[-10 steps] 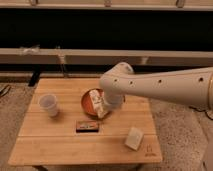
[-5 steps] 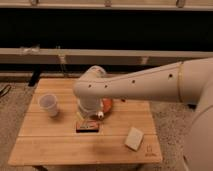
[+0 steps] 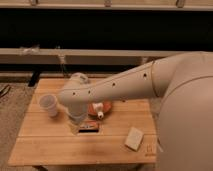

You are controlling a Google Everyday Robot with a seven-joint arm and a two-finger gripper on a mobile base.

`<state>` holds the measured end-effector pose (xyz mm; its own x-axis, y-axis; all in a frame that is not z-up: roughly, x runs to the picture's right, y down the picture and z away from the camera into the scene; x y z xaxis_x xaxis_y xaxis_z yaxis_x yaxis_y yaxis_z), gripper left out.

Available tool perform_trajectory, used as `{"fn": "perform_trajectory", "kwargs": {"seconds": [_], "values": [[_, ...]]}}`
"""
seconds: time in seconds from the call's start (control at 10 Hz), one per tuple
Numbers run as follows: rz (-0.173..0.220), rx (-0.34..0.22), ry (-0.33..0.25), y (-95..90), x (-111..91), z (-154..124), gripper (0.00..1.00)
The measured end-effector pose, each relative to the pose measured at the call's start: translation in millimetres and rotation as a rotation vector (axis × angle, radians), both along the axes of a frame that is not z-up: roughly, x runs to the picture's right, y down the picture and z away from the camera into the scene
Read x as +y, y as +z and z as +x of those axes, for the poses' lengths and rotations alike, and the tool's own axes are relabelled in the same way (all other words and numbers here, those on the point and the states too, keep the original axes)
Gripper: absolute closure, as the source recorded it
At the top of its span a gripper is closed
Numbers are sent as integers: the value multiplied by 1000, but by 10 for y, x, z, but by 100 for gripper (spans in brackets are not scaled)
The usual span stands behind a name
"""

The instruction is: Place the eraser in the ceramic cup

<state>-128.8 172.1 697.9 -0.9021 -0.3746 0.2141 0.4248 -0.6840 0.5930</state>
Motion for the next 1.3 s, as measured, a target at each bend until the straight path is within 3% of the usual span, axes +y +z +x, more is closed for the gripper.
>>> {"fn": "perform_trajectory", "kwargs": {"seconds": [0.8,1.3], "values": [[-20,83,-26,685,102,-152,38],[-45,154,-81,1091,342,-151,38]]}}
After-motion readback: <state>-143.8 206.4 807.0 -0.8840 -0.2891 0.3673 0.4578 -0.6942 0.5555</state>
